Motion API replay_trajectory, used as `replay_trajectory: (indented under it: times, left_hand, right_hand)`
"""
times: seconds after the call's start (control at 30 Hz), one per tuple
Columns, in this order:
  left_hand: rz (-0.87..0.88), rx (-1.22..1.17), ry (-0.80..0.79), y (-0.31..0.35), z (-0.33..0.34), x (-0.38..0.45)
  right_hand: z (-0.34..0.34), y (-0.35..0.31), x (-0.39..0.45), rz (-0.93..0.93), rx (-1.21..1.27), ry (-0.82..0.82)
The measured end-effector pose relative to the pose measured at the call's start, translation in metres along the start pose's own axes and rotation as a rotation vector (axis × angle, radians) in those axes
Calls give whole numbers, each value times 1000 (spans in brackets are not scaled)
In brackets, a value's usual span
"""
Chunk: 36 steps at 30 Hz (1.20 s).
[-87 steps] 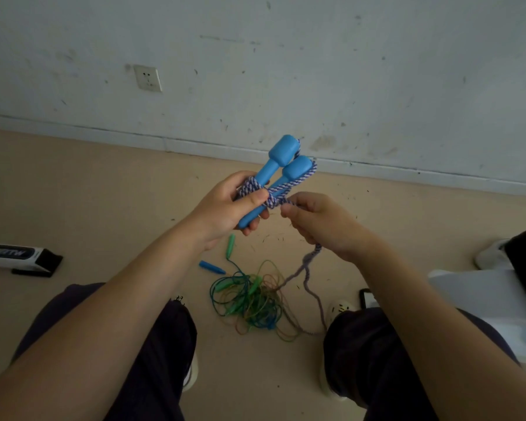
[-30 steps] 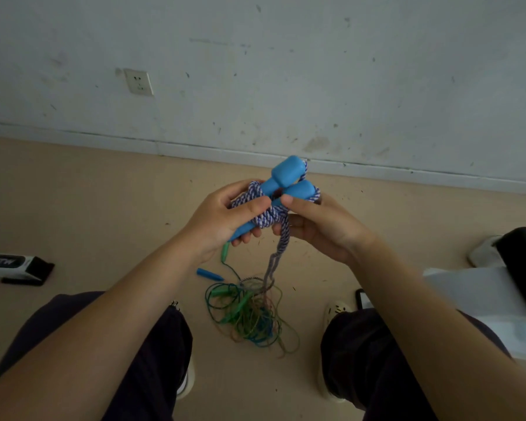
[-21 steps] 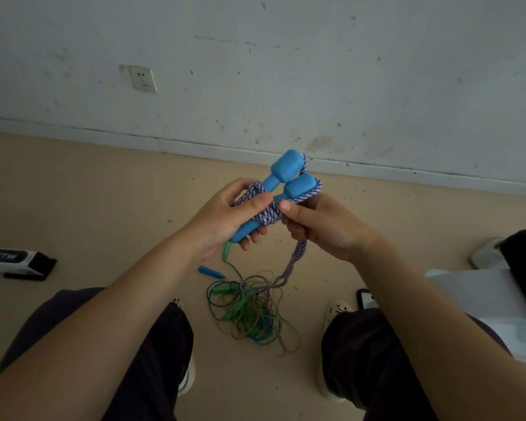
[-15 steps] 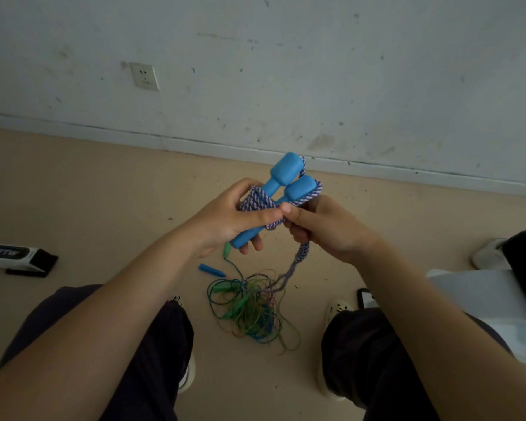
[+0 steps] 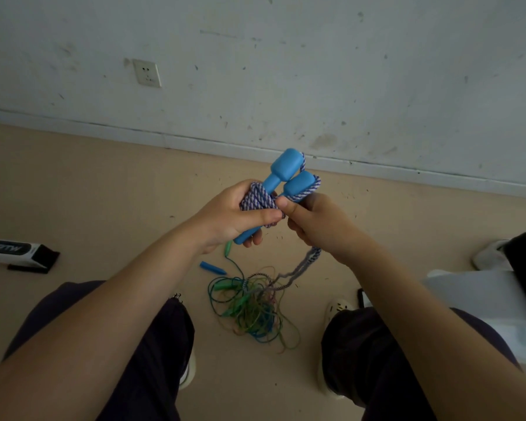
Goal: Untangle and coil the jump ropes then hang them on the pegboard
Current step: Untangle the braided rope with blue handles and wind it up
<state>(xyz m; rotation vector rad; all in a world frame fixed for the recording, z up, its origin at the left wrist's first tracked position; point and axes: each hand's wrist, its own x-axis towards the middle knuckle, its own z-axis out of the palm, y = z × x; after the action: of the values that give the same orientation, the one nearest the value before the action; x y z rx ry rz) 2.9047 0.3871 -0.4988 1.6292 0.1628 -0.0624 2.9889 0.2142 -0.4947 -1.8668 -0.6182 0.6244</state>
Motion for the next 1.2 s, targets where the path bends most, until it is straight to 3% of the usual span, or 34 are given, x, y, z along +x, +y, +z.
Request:
replay_trajectory:
  times: [0.1, 0.3, 0.5, 0.83, 1.0, 1.2]
  left_hand:
    - [37, 17, 57, -2, 0, 2]
    - [76, -101, 156, 0, 0, 5]
    - [73, -203, 231, 0, -1, 7]
    - [-17, 29, 269, -10, -5, 9]
    - [-53, 268, 177, -13, -2, 6]
    - [-49, 297, -157, -9, 8, 2]
  right_hand:
    - [5, -4, 0, 14, -119, 61]
    - [-2, -12, -3, 35, -68, -17]
    - [-7, -16, -6, -48, -330, -38]
    - [-17, -8, -13, -21, -72, -162]
    - [-30, -15, -13, -122, -51, -47]
    - [-33, -17, -6, -321, -266, 129]
